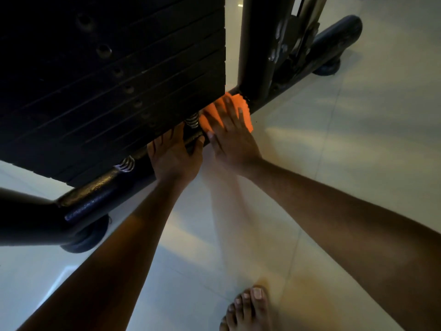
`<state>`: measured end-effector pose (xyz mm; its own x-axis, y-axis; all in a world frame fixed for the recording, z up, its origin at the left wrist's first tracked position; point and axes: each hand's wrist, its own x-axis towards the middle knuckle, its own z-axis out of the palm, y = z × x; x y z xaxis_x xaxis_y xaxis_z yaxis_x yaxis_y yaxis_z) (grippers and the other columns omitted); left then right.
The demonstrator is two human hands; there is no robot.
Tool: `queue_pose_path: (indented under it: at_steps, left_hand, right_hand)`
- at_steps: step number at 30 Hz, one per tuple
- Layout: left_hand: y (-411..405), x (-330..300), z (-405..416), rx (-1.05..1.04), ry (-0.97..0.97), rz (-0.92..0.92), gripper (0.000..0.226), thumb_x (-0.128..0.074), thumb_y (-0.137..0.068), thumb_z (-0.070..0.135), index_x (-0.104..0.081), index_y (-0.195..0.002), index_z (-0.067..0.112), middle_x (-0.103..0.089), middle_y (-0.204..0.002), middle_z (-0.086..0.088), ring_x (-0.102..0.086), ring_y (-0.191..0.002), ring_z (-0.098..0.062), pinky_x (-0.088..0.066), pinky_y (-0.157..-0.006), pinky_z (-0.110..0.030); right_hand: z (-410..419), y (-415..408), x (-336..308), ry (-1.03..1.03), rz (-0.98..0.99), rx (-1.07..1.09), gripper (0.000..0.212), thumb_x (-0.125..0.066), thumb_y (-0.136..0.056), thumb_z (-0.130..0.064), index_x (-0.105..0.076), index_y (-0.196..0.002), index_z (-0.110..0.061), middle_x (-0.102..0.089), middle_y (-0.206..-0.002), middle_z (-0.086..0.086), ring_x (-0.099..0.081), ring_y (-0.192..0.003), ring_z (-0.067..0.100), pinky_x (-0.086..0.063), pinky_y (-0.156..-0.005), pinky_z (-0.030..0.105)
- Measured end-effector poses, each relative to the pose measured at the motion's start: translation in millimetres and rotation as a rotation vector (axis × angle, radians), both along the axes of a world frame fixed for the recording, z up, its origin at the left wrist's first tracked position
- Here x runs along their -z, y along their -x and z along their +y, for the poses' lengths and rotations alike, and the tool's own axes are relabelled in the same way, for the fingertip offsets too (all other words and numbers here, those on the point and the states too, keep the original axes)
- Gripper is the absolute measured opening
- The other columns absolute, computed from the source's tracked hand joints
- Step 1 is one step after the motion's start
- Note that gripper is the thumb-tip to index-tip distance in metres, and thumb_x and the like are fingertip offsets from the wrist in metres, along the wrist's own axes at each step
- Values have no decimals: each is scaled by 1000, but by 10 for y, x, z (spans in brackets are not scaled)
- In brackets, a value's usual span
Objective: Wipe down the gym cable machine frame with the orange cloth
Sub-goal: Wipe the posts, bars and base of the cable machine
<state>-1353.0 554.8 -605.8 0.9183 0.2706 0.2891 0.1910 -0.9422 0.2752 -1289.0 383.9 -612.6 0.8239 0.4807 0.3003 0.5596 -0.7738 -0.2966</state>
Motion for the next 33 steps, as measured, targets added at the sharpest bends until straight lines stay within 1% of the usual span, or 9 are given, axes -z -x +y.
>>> queue_pose_path:
  at_steps: [3, 6, 11, 15, 19, 22, 26, 30, 33]
  left_hand:
    - [27, 17, -18, -13, -36, -53, 68, -49, -100, 64, -55, -152, 21, -61, -152, -7, -52, -141, -31, -32, -116, -46]
    - [53, 30, -17, 3, -49, -95, 65, -52, -103, 62, -55, -151, 18, -61, -150, -7, -53, -140, -31, -34, -115, -47]
    - [62, 33, -34, 7, -85, -92, 66, -46, -105, 63, -52, -154, 19, -58, -155, -6, -51, -144, -30, -34, -117, -46]
    - [69, 10, -36, 15, -67, -110, 64, -49, -105, 60, -55, -152, 17, -60, -152, -7, -52, -142, -30, -34, -118, -48]
    - [92, 43, -97, -7, -62, -110, 64, -56, -104, 52, -53, -153, 12, -58, -152, -10, -49, -142, -33, -29, -122, -51]
    - [168, 72, -190, -9, -60, -120, 69, -59, -102, 48, -47, -157, 9, -53, -157, -13, -43, -148, -34, -24, -127, -54]
    - [351, 74, -369, 25, 15, -119, 71, -57, -107, 43, -36, -165, 9, -41, -169, -11, -27, -162, -29, -13, -133, -56]
    - [454, 26, -632, 122, -9, -138, 57, -51, -111, 43, -48, -158, 11, -55, -156, -14, -46, -150, -32, -28, -127, -59]
    - [324, -34, -872, 227, 87, -139, 56, -50, -112, 44, -47, -160, 14, -57, -154, -12, -51, -145, -31, -40, -119, -55]
  right_hand:
    - [-301, -185, -47, 94, -80, -129, 56, -34, -118, -42, -27, -172, -29, -16, -180, 11, 0, -168, 30, -12, -135, 59]
    - [-412, -331, -156, 19, -21, 7, 58, -34, -117, -44, -26, -172, -27, -15, -181, 11, -5, -168, 29, -18, -133, 59]
    - [-74, 65, -31, -20, 45, -10, 58, -37, -118, -42, -24, -173, -30, -6, -182, 9, 10, -167, 37, -10, -133, 65]
    - [-372, -259, -96, 81, -38, -94, 59, -35, -117, -46, -23, -173, -30, -7, -181, 15, 2, -168, 36, -11, -133, 64]
    - [-273, -191, -93, -96, 43, 25, 60, -39, -116, -40, -23, -173, -28, -5, -182, 10, 1, -168, 35, -24, -131, 65]
    - [-239, -10, -103, -142, 95, 40, 64, -54, -112, -27, -30, -171, -28, -11, -181, 11, -24, -164, 39, -51, -113, 50]
    - [-525, -57, -219, -87, 67, -16, 51, -60, -107, -22, -55, -158, -23, -41, -170, 14, -61, -134, 44, -60, -92, 49]
    - [-934, 12, -319, -133, 67, 5, 45, -57, -109, -27, -59, -153, -23, -52, -162, 15, -63, -131, 43, -61, -91, 53]
    - [-1258, 57, -448, -136, 38, 43, 45, -58, -110, -25, -57, -155, -25, -51, -163, 14, -58, -138, 40, -60, -92, 52]
